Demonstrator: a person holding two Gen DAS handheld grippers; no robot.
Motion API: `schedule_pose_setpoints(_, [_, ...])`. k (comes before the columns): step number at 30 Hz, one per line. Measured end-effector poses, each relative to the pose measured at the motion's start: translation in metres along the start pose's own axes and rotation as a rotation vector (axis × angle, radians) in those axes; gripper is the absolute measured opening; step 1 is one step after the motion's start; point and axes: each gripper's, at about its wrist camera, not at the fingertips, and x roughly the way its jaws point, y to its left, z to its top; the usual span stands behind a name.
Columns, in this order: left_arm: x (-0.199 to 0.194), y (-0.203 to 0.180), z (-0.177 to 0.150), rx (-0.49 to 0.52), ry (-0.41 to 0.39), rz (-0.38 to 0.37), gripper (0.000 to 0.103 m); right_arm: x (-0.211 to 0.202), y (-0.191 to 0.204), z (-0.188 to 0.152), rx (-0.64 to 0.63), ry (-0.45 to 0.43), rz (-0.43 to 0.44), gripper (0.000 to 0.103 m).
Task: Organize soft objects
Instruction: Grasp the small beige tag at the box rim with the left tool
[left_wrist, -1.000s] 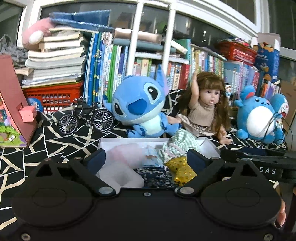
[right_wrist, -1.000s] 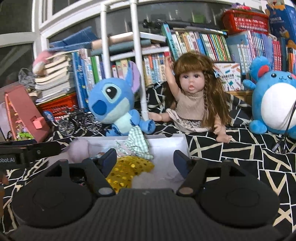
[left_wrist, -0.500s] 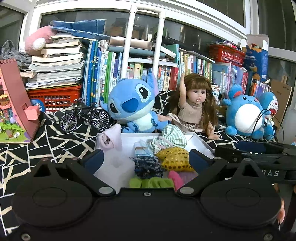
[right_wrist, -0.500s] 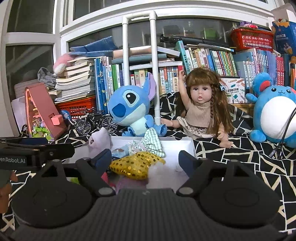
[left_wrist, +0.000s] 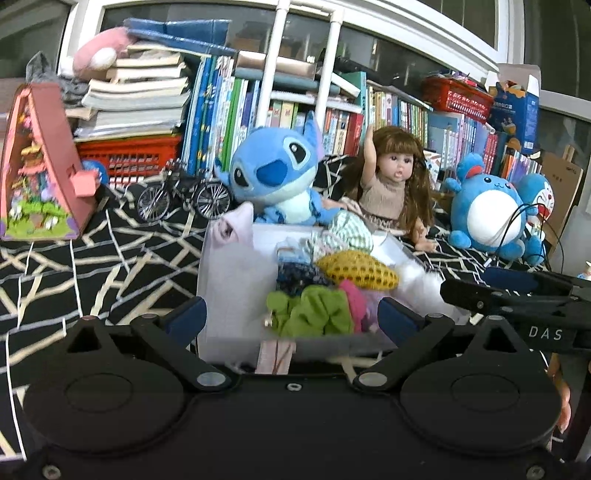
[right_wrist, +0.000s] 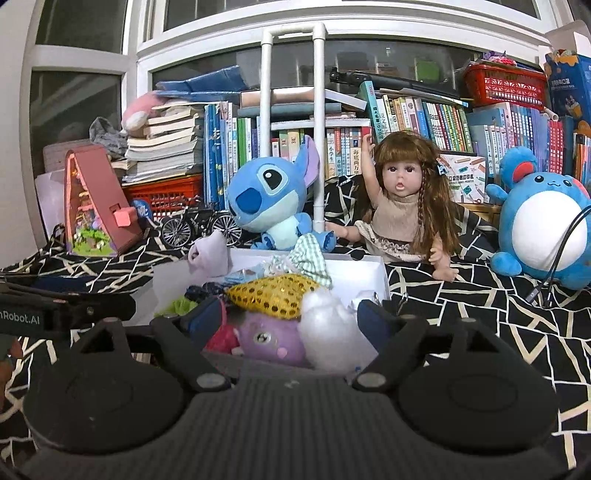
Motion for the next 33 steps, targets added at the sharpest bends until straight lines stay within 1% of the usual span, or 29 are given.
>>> schedule_pose_setpoints(5, [-0.01,0.003,-0.016,-0.024,-0.002,0.027,0.099,-0.009,0.004,-0.01,-0.028,0.007,0.007,0.088])
schedule_pose_setpoints(10, [-0.018,0.007,-0.032,-0.029,0.014,0.047,0.099,-0.015,0.01,-0.026,-0.041,0.038,0.035,0.088])
schedule_pose_setpoints(12, [-0.017,0.009,-0.037,-0.033,0.031,0.048,0.098,-0.016,0.013,-0.033,-0.048,0.054,0.044,0.088])
schedule_pose_setpoints(15, [-0.011,0.011,-0.039,-0.046,0.056,0.036,0.093,-0.016,0.018,-0.043,-0.044,0.085,0.068,0.088])
schedule_pose_setpoints(18, [-0.002,0.01,-0.038,-0.056,0.075,0.019,0.086,-0.016,0.023,-0.051,-0.046,0.104,0.092,0.088])
schedule_pose_setpoints(20, [0.005,0.007,-0.037,-0.051,0.095,0.011,0.078,-0.016,0.029,-0.055,-0.061,0.113,0.106,0.088])
schedule_pose_setpoints(22, [0.012,0.004,-0.036,-0.046,0.108,0.013,0.075,-0.015,0.036,-0.059,-0.087,0.122,0.117,0.088])
schedule_pose_setpoints(27, [0.029,0.003,-0.034,-0.062,0.133,0.014,0.062,-0.01,0.052,-0.066,-0.134,0.129,0.113,0.088])
schedule_pose_setpoints(29, [0.034,0.003,-0.033,-0.069,0.149,0.011,0.054,-0.009,0.057,-0.068,-0.138,0.132,0.123,0.088])
schedule_pose_setpoints(33, [0.043,0.002,-0.033,-0.059,0.165,0.012,0.047,-0.005,0.066,-0.07,-0.165,0.136,0.134,0.088])
